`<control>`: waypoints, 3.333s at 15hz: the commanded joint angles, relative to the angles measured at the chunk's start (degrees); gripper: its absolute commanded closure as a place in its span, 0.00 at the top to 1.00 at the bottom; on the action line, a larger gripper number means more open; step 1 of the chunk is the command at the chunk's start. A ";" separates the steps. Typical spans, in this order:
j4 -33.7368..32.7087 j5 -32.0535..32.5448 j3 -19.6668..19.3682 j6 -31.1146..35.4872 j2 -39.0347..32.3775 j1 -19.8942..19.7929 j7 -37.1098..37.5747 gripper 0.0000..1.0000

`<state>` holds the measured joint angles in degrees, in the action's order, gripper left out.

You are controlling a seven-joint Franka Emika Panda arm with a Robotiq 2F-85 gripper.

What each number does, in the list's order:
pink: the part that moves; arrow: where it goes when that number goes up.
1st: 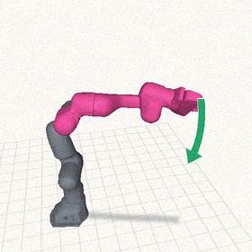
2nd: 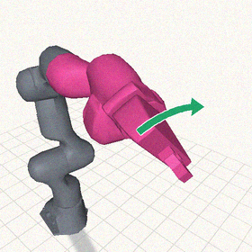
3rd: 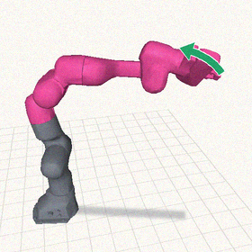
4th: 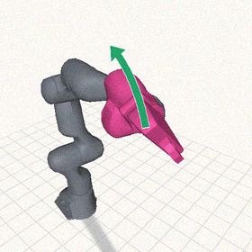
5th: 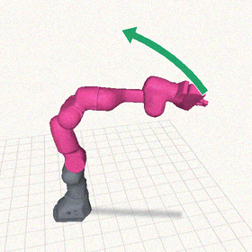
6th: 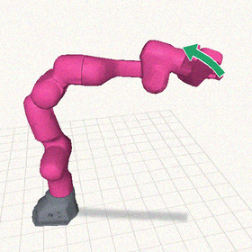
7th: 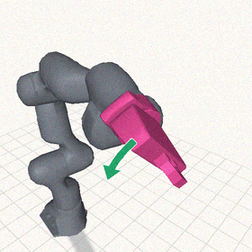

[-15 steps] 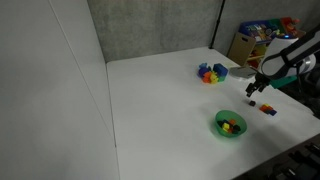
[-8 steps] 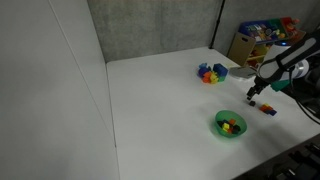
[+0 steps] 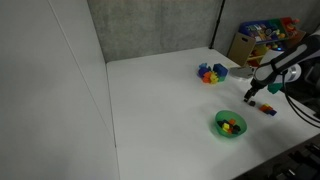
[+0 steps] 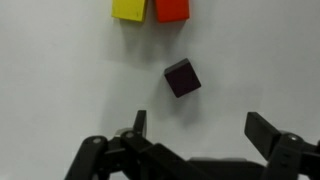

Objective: Put the green block inside the bowl

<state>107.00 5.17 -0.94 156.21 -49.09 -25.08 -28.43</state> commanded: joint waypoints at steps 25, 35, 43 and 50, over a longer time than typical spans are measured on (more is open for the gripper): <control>-0.18 1.12 -0.32 -0.24 -1.56 -1.16 -7.54 0.23; 5.00 1.14 -1.36 2.11 3.71 2.48 -3.29 0.10; 5.98 0.15 -3.16 -5.81 11.14 9.45 9.39 0.10; 14.55 0.15 -2.69 -8.33 21.13 15.79 17.31 0.10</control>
<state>115.25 5.39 -3.55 148.11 -33.68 -11.24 -13.49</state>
